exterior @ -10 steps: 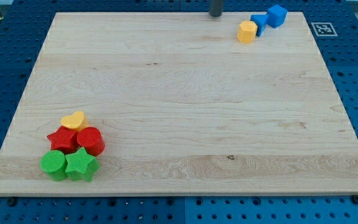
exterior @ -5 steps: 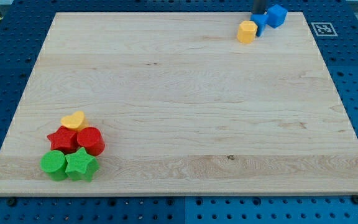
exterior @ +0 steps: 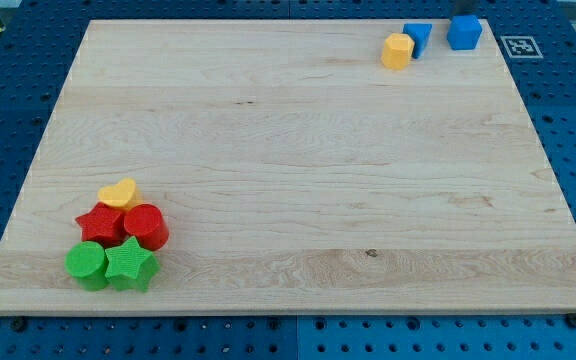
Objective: Slide the blue cube towards yellow hexagon
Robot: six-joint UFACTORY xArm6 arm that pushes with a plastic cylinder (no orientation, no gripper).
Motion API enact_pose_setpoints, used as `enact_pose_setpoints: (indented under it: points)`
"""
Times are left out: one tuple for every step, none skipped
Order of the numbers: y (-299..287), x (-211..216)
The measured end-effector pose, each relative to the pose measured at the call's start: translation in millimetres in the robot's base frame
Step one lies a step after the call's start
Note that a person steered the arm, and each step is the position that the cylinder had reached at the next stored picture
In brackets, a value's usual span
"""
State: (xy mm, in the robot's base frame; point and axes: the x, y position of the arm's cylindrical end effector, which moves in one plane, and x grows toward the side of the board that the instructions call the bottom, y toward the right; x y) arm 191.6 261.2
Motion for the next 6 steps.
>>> enact_pose_setpoints:
  points:
    - [0, 10]
    - [-2, 33]
    - [0, 38]
    - [4, 28]
    - [5, 55]
    - [-10, 102]
